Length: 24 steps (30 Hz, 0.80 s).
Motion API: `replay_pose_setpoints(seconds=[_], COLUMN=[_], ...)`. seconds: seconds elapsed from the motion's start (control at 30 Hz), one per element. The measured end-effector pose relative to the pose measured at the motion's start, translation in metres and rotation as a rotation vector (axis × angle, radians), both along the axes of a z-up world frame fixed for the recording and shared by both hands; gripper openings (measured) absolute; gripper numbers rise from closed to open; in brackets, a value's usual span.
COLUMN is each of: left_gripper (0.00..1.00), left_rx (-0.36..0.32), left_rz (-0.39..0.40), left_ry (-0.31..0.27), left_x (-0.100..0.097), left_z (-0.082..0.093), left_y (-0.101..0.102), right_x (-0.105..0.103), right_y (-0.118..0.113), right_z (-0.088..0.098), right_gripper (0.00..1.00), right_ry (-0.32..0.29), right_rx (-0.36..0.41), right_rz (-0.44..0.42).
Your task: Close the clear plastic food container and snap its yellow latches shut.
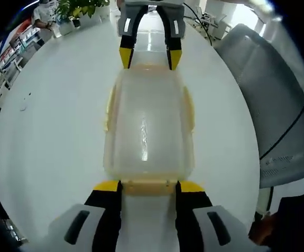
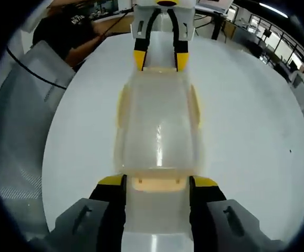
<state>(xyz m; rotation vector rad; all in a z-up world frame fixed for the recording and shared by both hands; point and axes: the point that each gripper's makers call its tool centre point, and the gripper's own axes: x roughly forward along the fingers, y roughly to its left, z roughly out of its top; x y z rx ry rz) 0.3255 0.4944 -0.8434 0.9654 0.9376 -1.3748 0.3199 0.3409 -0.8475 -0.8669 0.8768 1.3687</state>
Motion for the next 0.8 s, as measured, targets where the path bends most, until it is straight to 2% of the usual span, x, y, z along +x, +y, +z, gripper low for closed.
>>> replay_pose_setpoints(seconds=[0.2,0.8], left_gripper=[0.34,0.34], left_rx=[0.027,0.051], left_rz=[0.001,0.020], left_ry=[-0.012,-0.020], left_x=[-0.0002,0.0017], left_z=[-0.0016,-0.0023], left_y=[-0.0002,0.0032], right_x=[0.0018,-0.0001], right_y=[-0.0011,-0.0010], right_z=[0.0005,0.0000], right_gripper=[0.37,0.37], right_ry=[0.000,0.004], right_rx=[-0.007,-0.014], right_rz=[0.002,-0.009])
